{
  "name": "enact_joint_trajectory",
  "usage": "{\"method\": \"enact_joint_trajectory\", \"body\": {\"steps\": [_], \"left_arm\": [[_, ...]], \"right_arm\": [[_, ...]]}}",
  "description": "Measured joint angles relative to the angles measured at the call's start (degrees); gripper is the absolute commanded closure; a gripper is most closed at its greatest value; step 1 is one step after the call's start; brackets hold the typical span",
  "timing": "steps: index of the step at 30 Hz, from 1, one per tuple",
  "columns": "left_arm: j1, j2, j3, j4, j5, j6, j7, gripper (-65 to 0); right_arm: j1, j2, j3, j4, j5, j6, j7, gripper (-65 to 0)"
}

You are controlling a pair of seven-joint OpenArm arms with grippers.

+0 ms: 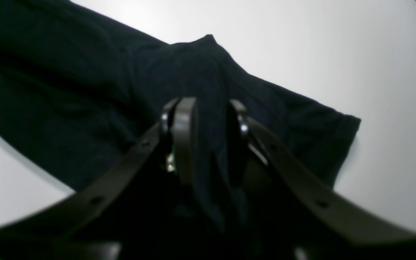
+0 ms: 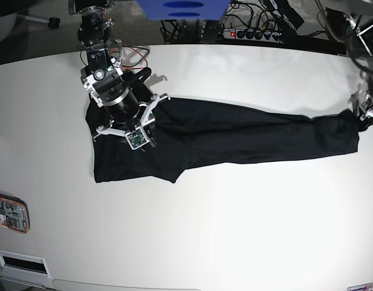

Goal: Fold the T-shirt properly
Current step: 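Grasp the strip end with the left gripper and lift it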

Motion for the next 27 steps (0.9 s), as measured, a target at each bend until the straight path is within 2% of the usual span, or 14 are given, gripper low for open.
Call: {"method": "enact_joint_trajectory", "body": {"steps": [2, 6, 10, 15, 19, 22, 25, 27], "left_arm": [[-0.07, 1.14, -0.02, 0.11, -0.46, -0.02, -2.01, -26.8], [0.39, 1.75, -0.24, -0.04, -1.18, -0.33, -2.45, -26.7], [0.26, 4.24, -0.46, 1.73, -1.64, -0.26, -3.21, -26.6], [0.46, 9.22, -0.02, 6.64, -1.6, -0.28, -3.15, -26.5], [0.61, 8.87, 5.29, 7.23, -2.54, -0.63, -3.8, -26.2], [0.57, 8.83, 6.8, 7.28, -2.67, -0.63, -3.96, -18.7], [0.57, 9.18, 6.91, 7.26, -2.51, -0.44, -3.74, 0.0], [0.55, 9.16, 6.91, 7.26, -2.47, -0.44, -3.74, 0.0]], "right_arm": [[-0.39, 1.2, -0.09, 0.0, 0.02, 0.13, -0.28, -13.9], [-0.24, 3.58, 0.0, 0.0, -0.15, 0.0, -0.15, -13.9], [-0.26, 3.52, -0.02, 0.0, -0.13, 0.04, -0.17, -13.9], [-0.26, 3.48, 0.0, 0.0, 0.0, 0.02, -0.07, -13.9], [-0.26, 3.45, -0.02, 0.0, 0.0, 0.04, -0.04, -13.9], [-0.26, 3.43, 0.44, 0.0, 0.04, 0.22, -0.07, -13.8], [-0.26, 3.63, 1.33, 0.0, -0.02, 0.0, -0.04, -13.8], [-0.26, 3.58, 1.51, 0.0, -0.02, 0.04, -0.07, -13.8]]}}
